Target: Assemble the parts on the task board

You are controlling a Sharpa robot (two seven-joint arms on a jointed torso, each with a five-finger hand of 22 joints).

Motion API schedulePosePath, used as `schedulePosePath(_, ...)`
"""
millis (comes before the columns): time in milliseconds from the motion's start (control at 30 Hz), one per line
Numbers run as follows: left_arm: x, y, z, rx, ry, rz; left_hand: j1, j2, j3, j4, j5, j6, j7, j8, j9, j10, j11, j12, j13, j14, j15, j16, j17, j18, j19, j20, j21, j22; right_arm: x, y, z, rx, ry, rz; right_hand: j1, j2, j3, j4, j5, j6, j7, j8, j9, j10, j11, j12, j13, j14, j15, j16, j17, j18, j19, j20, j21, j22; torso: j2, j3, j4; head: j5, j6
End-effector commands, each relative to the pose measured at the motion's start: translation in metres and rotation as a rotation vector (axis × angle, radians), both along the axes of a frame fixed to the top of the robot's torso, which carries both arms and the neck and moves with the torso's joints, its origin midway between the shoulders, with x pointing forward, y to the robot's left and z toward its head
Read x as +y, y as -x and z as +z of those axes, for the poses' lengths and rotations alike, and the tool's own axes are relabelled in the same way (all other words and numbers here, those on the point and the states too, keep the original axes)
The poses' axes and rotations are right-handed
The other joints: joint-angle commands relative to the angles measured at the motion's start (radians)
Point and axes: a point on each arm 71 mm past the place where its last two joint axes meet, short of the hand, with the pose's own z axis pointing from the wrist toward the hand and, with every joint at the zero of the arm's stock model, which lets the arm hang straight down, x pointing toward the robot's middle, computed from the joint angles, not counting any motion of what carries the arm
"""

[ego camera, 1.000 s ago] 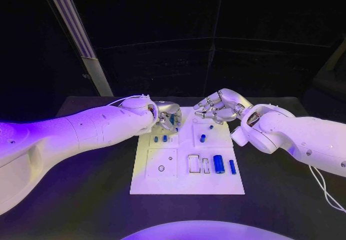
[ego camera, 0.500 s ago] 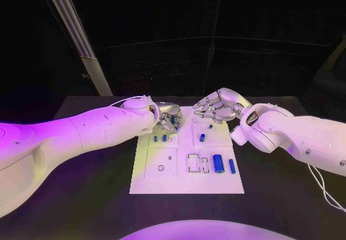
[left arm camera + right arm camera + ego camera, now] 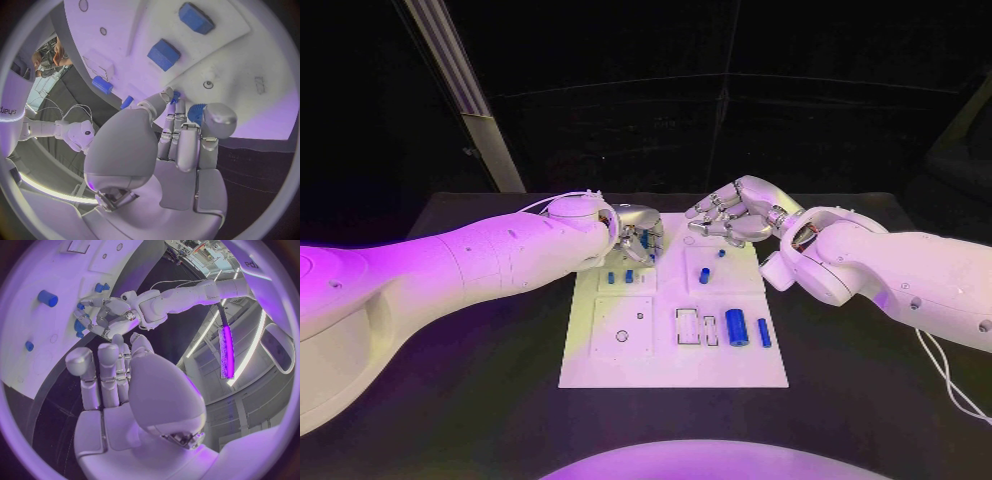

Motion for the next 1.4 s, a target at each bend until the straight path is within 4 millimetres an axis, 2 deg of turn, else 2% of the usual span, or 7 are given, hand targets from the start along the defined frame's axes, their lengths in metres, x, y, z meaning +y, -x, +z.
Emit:
schedulePosePath(33, 0.003, 0.002, -0.008, 0.034, -0.039, 0.01, -0.004, 0.004, 0.009, -0.002, -0.005, 0.006, 0.002, -0.006, -0.002, -0.005, 0.004, -0.012, -0.007, 0.018, -0.002, 0.006, -0.003, -0.015, 0.005, 0.002, 0.009, 0.005, 0.001, 0.0, 0.002, -0.006, -0.007, 0.008, 0.009, -0.002, 0.006, -0.001, 0.005, -0.007, -0.001, 0.004, 0.0, -0.007, -0.001, 0.004, -0.001, -0.006, 0.002, -0.005, 0.0, 0.013, -0.007, 0.002, -0.006, -0.001, 0.0, 0.0001, 0.0005, 0.0, -0.001)
schedulePosePath(167, 0.003, 0.002, -0.008, 0.034, -0.038, 0.01, -0.005, 0.004, 0.015, -0.004, -0.005, 0.009, 0.003, -0.009, -0.002, -0.007, 0.005, -0.017, -0.009, 0.019, -0.001, 0.008, -0.001, -0.016, 0.006, 0.003, 0.014, 0.01, 0.001, 0.0, 0.002, -0.006, -0.007, 0.008, 0.009, -0.002, 0.006, -0.001, 0.005, -0.007, -0.001, 0.004, 0.0, -0.007, -0.001, 0.004, -0.001, -0.006, 0.002, -0.005, 0.0, 0.013, -0.007, 0.002, -0.006, -0.001, 0.0, 0.0003, 0.0007, 0.001, 0.0)
schedulePosePath(300, 0.003, 0.002, -0.007, 0.014, -0.019, 0.004, 0.006, 0.018, 0.04, -0.014, -0.004, 0.031, 0.004, -0.006, 0.001, 0.021, 0.002, -0.014, -0.007, 0.024, -0.004, 0.014, 0.009, -0.02, 0.012, 0.003, 0.037, 0.035, 0.001, 0.0, 0.002, -0.006, -0.008, 0.009, 0.009, -0.001, 0.006, -0.001, 0.005, -0.007, 0.0, 0.005, 0.0, -0.007, -0.001, 0.005, -0.001, -0.006, 0.002, -0.004, 0.0, 0.014, -0.007, 0.002, -0.006, -0.001, 0.0, 0.0003, 0.0005, 0.001, 0.0)
schedulePosePath(467, 0.003, 0.003, -0.004, -0.019, 0.016, -0.011, 0.009, 0.024, 0.07, -0.027, 0.0, 0.05, 0.005, -0.013, 0.0, 0.049, -0.001, -0.021, -0.007, 0.028, -0.006, 0.021, 0.017, -0.022, 0.016, 0.001, 0.054, 0.054, 0.001, 0.0, 0.002, -0.007, -0.008, 0.009, 0.009, -0.001, 0.006, -0.001, 0.005, -0.007, 0.0, 0.005, 0.0, -0.007, -0.001, 0.005, -0.001, -0.006, 0.002, -0.004, 0.0, 0.014, -0.007, 0.002, -0.006, -0.001, 0.0, -0.0001, 0.0011, 0.001, 0.003)
schedulePosePath(833, 0.012, 0.009, 0.006, -0.039, 0.097, -0.007, 0.005, 0.021, 0.084, -0.034, 0.006, 0.058, 0.006, -0.021, 0.0, 0.064, -0.002, -0.029, -0.008, 0.031, -0.007, 0.025, 0.023, -0.025, 0.019, 0.0, 0.066, 0.068, 0.0, 0.0, 0.002, -0.009, -0.008, 0.008, 0.009, -0.001, 0.006, -0.001, 0.005, -0.007, 0.0, 0.005, 0.0, -0.007, -0.001, 0.005, -0.001, -0.006, 0.002, -0.004, 0.0, 0.014, -0.007, 0.002, -0.006, -0.001, -0.001, 0.0002, 0.0022, 0.004, 0.008)
schedulePosePath(1067, 0.021, 0.007, 0.019, -0.044, 0.147, 0.019, 0.002, 0.019, 0.085, -0.034, 0.007, 0.06, 0.007, -0.023, 0.0, 0.066, -0.002, -0.031, -0.008, 0.031, -0.007, 0.025, 0.021, -0.025, 0.019, 0.0, 0.069, 0.071, 0.0, 0.0, 0.002, -0.01, -0.009, 0.008, 0.009, -0.001, 0.006, -0.001, 0.005, -0.007, 0.0, 0.005, 0.0, -0.007, -0.001, 0.005, -0.001, -0.006, 0.002, -0.004, 0.0, 0.014, -0.007, 0.002, -0.006, -0.001, -0.001, 0.0001, 0.0032, 0.007, 0.012)
schedulePosePath(1400, 0.038, 0.005, 0.038, -0.062, 0.19, 0.057, -0.007, 0.014, 0.087, -0.035, 0.007, 0.068, 0.005, -0.026, 0.0, 0.074, -0.003, -0.036, -0.008, 0.031, -0.007, 0.023, 0.016, -0.026, 0.02, 0.0, 0.074, 0.078, -0.002, 0.0, 0.002, -0.011, -0.008, 0.006, 0.009, -0.001, 0.006, -0.001, 0.005, -0.007, 0.0, 0.005, 0.0, -0.007, -0.001, 0.005, -0.001, -0.006, 0.002, -0.004, 0.0, 0.014, -0.007, 0.002, -0.006, -0.001, 0.0, -0.0006, 0.0012, 0.013, 0.021)
